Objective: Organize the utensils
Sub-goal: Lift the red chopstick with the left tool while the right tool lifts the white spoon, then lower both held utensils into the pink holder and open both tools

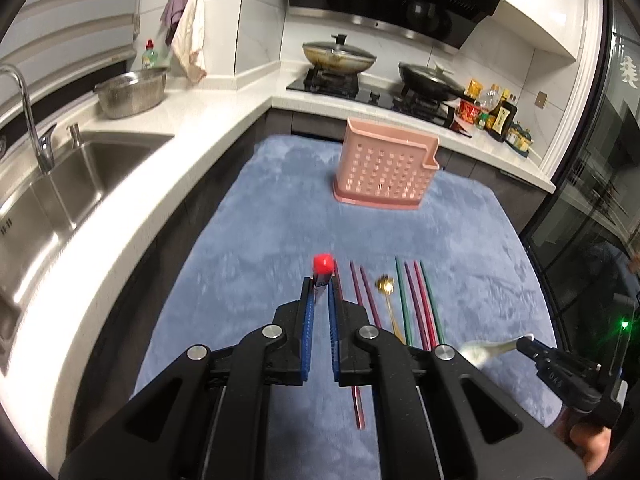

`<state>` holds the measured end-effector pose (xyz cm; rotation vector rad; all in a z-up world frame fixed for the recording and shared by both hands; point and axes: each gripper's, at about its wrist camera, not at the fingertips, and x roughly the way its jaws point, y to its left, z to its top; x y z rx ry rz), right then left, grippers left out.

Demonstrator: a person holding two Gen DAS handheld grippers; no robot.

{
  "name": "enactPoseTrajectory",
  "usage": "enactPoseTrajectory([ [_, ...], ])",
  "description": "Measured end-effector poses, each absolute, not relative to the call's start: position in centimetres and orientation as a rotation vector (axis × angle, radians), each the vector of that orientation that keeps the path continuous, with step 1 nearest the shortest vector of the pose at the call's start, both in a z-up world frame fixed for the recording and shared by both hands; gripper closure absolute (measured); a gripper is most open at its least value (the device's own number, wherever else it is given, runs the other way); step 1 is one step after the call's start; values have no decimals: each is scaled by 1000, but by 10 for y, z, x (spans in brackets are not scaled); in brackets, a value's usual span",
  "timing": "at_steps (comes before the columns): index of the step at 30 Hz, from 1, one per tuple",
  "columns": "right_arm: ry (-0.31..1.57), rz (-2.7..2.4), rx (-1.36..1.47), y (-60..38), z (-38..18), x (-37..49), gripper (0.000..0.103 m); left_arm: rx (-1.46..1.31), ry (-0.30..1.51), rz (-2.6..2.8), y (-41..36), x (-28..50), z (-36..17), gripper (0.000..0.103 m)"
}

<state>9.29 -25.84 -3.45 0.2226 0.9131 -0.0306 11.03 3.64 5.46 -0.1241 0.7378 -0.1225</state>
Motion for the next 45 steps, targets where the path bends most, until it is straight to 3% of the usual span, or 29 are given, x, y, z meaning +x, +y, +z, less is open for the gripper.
enactPoseTrajectory([
  [23,801,45,239,-261,20,160,96,-107,612,-156,21,162,108,97],
  [37,670,80,231,-274,93,294,96,-64,328,-187,-19,266,215,97],
  [45,635,77,218,-267,100,373,96,-96,319,-189,-35,336,204,97],
])
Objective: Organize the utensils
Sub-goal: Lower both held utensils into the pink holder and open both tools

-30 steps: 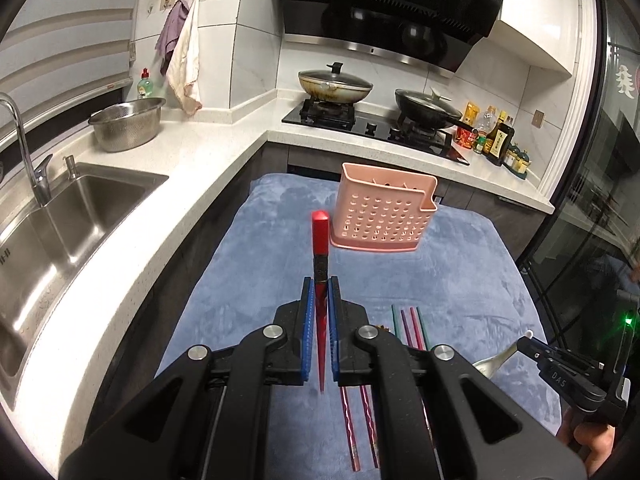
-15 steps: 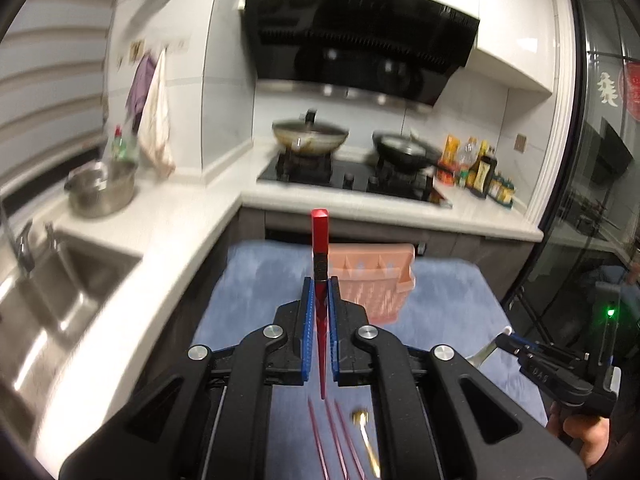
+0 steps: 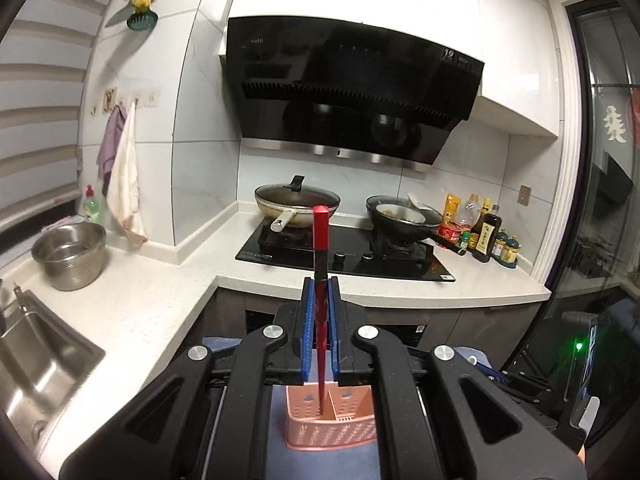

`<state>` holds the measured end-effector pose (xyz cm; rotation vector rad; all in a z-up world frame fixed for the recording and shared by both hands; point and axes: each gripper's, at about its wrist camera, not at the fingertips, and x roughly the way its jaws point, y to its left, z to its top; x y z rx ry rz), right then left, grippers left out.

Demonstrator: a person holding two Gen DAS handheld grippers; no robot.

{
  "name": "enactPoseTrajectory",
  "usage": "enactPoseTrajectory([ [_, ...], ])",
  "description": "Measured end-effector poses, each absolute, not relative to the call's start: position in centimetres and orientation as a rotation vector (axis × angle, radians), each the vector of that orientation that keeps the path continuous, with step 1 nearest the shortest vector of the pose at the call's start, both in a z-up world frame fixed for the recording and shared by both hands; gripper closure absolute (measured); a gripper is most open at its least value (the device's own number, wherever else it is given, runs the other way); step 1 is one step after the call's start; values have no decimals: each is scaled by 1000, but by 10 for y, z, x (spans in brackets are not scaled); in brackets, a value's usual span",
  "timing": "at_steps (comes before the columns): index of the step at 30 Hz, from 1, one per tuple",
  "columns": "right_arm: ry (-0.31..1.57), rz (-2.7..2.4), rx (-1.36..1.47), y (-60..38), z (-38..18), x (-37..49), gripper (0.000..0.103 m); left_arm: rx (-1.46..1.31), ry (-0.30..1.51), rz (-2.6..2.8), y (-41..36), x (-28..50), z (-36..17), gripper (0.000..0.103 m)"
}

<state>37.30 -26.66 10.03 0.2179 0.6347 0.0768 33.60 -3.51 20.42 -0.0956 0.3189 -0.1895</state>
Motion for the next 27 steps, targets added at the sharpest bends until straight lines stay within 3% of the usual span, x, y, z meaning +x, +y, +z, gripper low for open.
enactPoseTrajectory([
  [14,764,90,215,-259,30,431,94,-129,466,-154,-26,395,128,95],
  [15,758,86,214,-260,31,430,93,-129,472,-149,-25,396,126,92],
  [17,745,77,215,-262,34,424,90,-136,490,-130,-21,398,121,70],
  [18,742,77,221,-263,36,422,89,-142,493,-123,-19,397,119,66],
  [22,720,83,226,-266,48,403,88,-135,488,-116,-13,382,120,62],
  [27,686,100,205,-261,65,355,71,-135,479,-122,-7,344,123,54],
])
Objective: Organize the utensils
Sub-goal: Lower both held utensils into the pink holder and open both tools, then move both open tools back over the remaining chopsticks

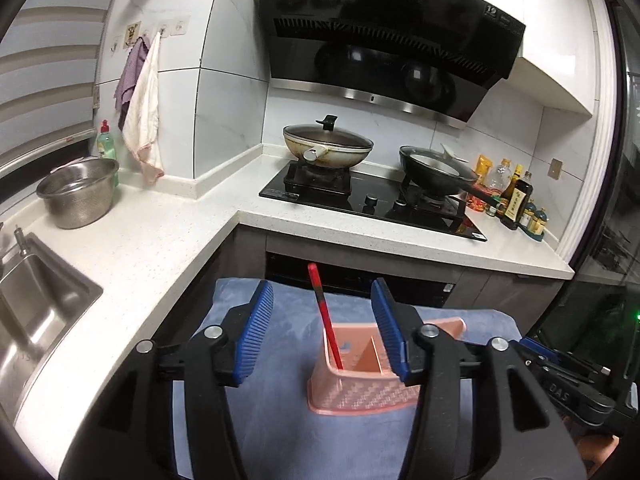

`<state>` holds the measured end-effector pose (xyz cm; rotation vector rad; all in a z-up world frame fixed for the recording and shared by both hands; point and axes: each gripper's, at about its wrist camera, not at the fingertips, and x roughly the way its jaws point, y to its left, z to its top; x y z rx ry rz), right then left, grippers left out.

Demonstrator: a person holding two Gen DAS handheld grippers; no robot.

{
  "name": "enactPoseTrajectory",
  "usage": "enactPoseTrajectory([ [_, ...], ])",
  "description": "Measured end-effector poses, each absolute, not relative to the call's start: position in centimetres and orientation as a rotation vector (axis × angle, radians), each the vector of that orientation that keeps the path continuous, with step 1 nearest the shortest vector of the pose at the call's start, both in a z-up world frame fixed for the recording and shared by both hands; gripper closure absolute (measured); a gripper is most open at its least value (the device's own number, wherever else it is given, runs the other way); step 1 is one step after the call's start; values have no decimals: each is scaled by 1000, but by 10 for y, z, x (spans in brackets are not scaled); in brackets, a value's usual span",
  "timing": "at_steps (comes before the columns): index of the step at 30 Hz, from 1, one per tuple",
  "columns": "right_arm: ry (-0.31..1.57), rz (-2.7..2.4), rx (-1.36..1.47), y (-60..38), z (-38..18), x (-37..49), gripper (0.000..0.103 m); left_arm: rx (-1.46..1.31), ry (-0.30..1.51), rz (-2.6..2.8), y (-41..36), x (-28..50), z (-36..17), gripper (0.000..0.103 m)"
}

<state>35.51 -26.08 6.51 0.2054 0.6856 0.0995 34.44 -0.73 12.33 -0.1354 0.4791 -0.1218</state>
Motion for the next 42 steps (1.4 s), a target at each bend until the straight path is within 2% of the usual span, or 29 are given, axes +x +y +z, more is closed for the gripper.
enactPoseTrajectory([
  [3,686,106,182,-254,67,319,68,-125,482,-126,-5,316,121,50],
  [5,687,111,172,-252,65,296,61,-110,484,-113,-3,296,115,42],
  [12,741,94,175,-242,34,202,56,-58,569,-76,9,218,74,42],
  [20,888,63,145,-223,-32,116,56,-41,722,-84,15,152,6,42],
  [30,977,56,166,-210,-75,69,56,-29,862,-105,6,100,-52,42],
  [42,1008,42,183,-208,-89,54,56,-26,920,-118,3,75,-79,42],
])
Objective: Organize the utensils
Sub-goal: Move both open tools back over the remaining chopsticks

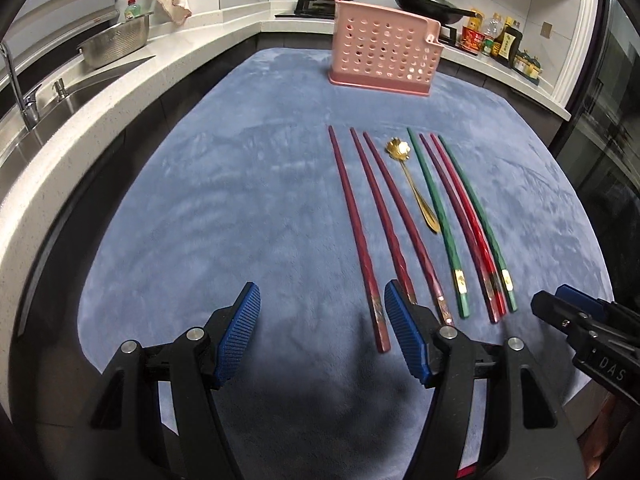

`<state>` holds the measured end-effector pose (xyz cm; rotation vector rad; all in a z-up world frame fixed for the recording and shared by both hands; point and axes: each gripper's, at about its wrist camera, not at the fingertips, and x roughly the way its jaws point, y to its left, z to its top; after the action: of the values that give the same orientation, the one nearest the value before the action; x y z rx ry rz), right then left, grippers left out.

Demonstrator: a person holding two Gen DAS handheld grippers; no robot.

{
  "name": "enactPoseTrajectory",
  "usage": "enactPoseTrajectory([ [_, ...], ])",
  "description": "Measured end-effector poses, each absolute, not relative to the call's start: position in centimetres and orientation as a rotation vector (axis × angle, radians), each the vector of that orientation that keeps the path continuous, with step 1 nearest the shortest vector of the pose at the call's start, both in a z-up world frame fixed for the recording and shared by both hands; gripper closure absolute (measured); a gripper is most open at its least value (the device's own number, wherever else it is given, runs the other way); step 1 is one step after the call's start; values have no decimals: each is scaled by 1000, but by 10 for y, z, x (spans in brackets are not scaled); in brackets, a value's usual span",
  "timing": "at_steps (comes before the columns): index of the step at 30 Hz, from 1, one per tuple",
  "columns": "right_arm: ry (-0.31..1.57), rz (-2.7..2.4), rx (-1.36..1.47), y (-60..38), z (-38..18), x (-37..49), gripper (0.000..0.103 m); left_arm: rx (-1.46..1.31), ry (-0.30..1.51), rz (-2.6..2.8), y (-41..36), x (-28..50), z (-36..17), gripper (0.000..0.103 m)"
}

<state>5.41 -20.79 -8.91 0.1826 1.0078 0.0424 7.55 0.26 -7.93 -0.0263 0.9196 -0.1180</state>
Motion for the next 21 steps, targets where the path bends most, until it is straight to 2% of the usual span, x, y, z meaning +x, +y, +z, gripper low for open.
enactPoseTrajectory([
  [21,1022,33,193,-211,-95,53,56,-37,977,-140,-11,78,-101,42],
])
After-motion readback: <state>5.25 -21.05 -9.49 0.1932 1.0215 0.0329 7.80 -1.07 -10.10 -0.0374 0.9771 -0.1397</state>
